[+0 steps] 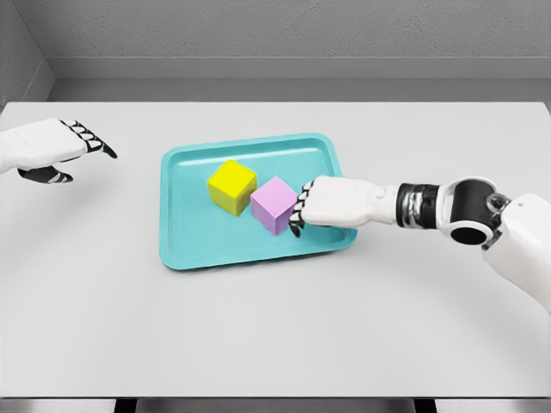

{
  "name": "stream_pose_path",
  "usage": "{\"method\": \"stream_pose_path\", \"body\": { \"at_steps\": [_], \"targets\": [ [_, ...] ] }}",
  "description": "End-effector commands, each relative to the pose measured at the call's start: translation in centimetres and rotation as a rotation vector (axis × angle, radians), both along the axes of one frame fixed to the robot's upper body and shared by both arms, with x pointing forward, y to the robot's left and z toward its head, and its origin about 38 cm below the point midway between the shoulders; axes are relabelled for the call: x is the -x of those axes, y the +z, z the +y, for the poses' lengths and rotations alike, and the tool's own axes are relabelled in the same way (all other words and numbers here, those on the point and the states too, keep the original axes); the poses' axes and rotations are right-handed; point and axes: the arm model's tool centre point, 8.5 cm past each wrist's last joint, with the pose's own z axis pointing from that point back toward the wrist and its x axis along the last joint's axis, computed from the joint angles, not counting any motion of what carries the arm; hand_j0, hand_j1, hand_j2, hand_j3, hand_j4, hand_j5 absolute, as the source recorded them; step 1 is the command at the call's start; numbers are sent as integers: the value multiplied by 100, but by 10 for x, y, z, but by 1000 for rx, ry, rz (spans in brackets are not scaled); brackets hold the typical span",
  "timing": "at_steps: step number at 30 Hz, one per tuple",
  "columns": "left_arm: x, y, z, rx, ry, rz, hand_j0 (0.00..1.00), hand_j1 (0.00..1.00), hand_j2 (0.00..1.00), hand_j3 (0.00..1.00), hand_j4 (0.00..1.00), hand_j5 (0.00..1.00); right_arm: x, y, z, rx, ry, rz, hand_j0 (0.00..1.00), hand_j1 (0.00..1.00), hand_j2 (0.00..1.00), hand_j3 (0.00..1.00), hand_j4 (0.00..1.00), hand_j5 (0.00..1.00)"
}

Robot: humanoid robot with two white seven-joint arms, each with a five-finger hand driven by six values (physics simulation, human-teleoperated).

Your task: Push two cubes

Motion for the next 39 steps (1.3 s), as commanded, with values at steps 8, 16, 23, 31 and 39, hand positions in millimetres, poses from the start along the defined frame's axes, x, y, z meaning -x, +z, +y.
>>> {"method": "stream_pose_path", "body": {
  "at_steps": [8,16,23,31,39],
  "targets": [
    [0,2,0,8,3,-2,81,81,81,81,81,81,-15,-20,0,5,-52,56,48,48,48,48,48,48],
    [0,2,0,8,3,-2,81,81,81,81,81,81,-14,-17,7,-7,-37,49,48,48,48,48,48,48],
    [0,3,1,10,3,-4,81,81,81,81,81,81,-10,-12,18,-20,-7,39,48,48,48,48,48,48],
    [0,3,1,14,5,-2,81,81,81,81,81,81,-3,-11,31,-29,30,37,48,48,48,48,48,48],
    [0,2,1,14,5,-1,81,81,81,81,81,81,-9,-9,-1,1,-25,35,48,48,48,48,48,48]
  ]
}}
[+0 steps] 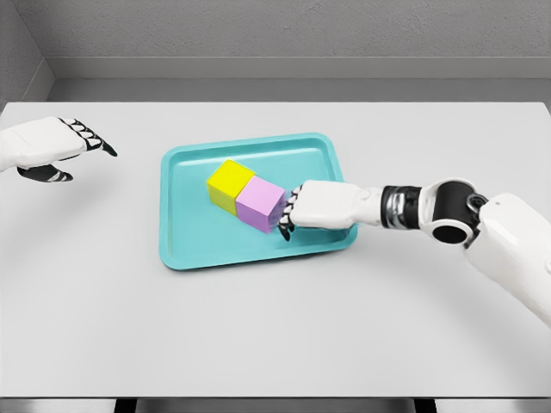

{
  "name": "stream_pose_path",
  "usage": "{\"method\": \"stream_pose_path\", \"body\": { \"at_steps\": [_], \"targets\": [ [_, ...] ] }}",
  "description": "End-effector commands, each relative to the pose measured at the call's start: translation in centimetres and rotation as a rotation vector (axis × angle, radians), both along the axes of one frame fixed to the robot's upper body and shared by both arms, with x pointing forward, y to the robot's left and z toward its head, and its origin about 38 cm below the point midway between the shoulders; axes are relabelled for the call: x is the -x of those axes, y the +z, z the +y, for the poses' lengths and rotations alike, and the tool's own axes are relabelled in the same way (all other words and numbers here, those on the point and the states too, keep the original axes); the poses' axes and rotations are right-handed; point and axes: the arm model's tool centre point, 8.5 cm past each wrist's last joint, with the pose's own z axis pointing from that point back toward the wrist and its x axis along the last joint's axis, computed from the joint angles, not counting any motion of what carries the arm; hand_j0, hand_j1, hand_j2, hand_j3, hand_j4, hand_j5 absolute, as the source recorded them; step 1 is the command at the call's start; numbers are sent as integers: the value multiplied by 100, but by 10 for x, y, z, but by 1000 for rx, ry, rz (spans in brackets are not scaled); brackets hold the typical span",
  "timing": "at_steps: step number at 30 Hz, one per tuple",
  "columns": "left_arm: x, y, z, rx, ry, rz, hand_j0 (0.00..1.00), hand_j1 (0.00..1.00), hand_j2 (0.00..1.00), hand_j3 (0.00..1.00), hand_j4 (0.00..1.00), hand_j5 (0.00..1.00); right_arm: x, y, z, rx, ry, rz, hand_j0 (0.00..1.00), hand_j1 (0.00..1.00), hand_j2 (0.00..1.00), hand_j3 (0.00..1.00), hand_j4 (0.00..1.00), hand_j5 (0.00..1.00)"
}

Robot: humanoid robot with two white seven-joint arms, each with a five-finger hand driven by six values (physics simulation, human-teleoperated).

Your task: Push two cubes

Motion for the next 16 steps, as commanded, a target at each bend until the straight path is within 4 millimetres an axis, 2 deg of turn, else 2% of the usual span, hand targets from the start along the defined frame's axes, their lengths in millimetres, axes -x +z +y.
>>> {"method": "stream_pose_path", "body": {
  "at_steps": [1,3,4,5,7,8,9,10,13,15,16],
  "targets": [
    [0,1,1,4,3,-1,81,81,81,81,81,81,-1,6,-15,8,-22,-9,48,48,48,48,48,48],
    [0,2,0,6,3,-2,81,81,81,81,81,81,-1,54,-38,-48,-42,-99,48,48,48,48,48,48],
    [0,2,0,6,3,-2,82,82,82,82,82,82,3,91,-53,-97,-51,-168,48,48,48,48,48,48],
    [0,2,1,18,3,-1,83,83,83,83,83,83,2,131,-80,-157,-100,-230,48,48,48,48,48,48],
    [2,5,6,20,12,0,86,86,86,86,86,86,1,169,-129,-213,-198,-268,52,52,52,52,52,52],
    [3,5,6,35,11,2,100,100,100,100,100,100,0,170,-153,-228,-252,-237,60,60,60,60,60,60],
    [3,5,5,61,11,7,100,100,100,100,100,100,-5,166,-174,-260,-313,-200,84,84,84,84,84,84],
    [3,6,5,64,10,7,100,100,100,100,100,100,-8,153,-185,-263,-352,-161,100,100,100,100,100,100],
    [5,1,6,50,10,18,100,100,100,100,100,100,-6,107,-206,-225,-429,-54,100,100,100,100,100,100],
    [5,3,9,52,15,17,100,100,100,100,100,100,0,83,-202,-210,-426,0,100,100,100,100,100,100],
    [5,5,11,49,20,15,100,100,100,100,100,100,0,81,-201,-208,-424,6,100,100,100,100,100,100]
  ]
}}
